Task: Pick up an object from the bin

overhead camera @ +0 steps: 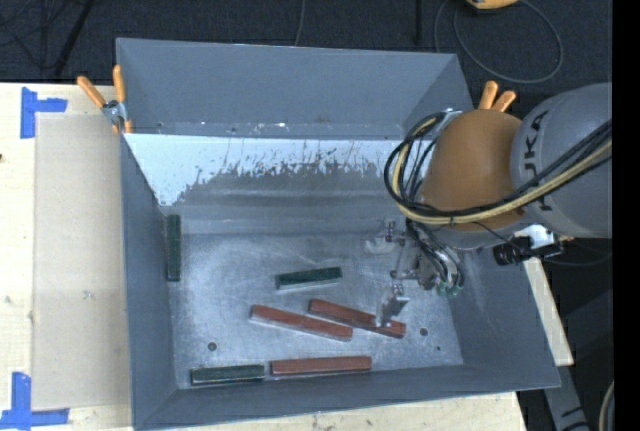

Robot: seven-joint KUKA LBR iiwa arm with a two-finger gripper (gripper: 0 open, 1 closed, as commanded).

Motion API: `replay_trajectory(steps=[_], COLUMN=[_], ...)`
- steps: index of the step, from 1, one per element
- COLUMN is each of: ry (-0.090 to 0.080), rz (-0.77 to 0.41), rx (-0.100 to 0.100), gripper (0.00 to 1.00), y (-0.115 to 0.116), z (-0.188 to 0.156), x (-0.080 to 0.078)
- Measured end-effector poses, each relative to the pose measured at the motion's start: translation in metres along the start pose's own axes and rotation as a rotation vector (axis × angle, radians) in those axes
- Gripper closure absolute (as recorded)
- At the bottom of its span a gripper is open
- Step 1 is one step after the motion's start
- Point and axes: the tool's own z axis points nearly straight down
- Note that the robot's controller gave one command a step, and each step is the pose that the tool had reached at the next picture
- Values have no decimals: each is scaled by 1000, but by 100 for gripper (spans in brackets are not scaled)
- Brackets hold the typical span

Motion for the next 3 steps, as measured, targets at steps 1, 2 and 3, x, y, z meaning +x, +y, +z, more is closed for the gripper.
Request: replay_trajectory(steps=[1, 2, 3], ry=[-5, -11, -16], rz=[-145, -124, -242], rx=[1, 1, -2], gripper=[0, 0, 100], y=[7, 21, 7], z=[3, 48, 45], x=[18, 29, 27])
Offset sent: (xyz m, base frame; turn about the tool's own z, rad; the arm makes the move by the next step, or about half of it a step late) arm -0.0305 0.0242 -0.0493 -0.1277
